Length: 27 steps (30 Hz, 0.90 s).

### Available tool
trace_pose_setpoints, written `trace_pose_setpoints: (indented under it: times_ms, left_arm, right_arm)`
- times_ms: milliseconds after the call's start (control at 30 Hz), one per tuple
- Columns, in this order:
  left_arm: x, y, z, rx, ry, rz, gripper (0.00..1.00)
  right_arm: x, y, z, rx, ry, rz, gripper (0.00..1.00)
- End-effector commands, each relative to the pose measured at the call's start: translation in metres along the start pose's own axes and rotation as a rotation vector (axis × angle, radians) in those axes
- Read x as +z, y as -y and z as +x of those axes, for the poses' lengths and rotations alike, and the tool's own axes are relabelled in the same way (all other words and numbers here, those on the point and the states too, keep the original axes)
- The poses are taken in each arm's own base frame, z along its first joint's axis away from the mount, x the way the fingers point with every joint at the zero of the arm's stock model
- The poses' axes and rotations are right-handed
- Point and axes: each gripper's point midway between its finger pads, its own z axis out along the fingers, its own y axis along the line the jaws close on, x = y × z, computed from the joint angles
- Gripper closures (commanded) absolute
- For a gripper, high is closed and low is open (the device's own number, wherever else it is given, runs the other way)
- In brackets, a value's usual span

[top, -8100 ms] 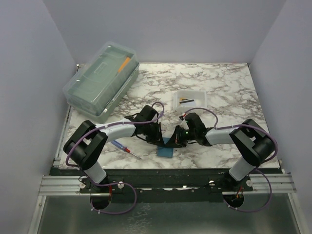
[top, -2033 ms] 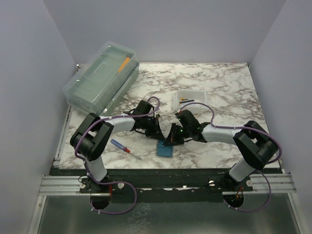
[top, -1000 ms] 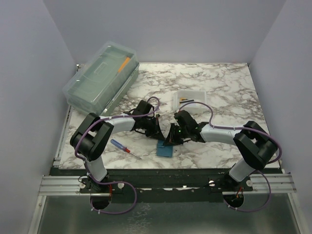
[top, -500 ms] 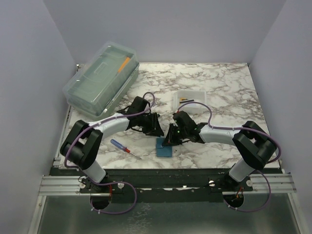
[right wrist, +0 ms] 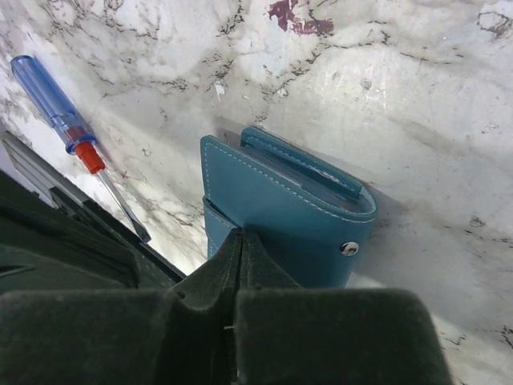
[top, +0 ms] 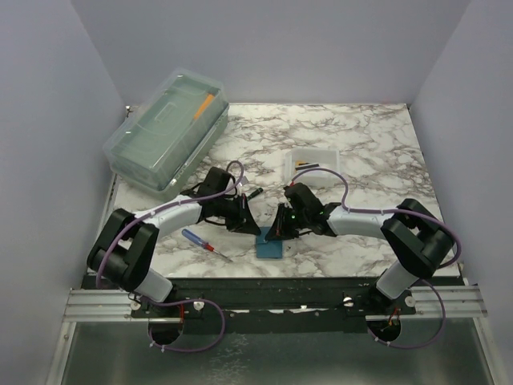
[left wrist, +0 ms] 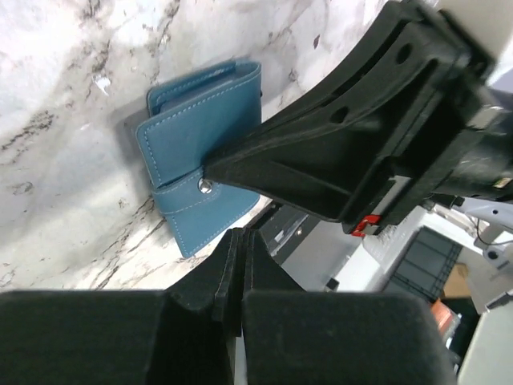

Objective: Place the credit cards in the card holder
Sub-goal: Close the card holder at the center of the board.

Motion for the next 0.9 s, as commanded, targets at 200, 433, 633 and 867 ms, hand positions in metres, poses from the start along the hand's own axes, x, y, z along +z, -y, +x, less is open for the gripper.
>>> trace_pose_setpoints:
  times_ms: [200,433,633,867]
  left_arm:
    - [0.021,-0.016,0.023,-0.024,-0.133,0.028,1.00]
    - [0.031,-0.021,0.015,-0.015,-0.125,0.003,1.00]
    - [0.041,-0.021,0.014,-0.004,-0.138,-0.009,1.00]
    - [0.052,-0.026,0.010,-0.008,-0.134,-0.039,1.00]
  right_arm:
    - [0.011,0.054,0.037,0.011,-0.104,0.176,1.00]
    - [0.010,0.052,0.037,0.009,-0.103,0.172,1.00]
    - [0.010,0.052,0.037,0.005,-0.104,0.173,1.00]
    - [0.008,0.051,0.036,0.005,-0.101,0.170,1.00]
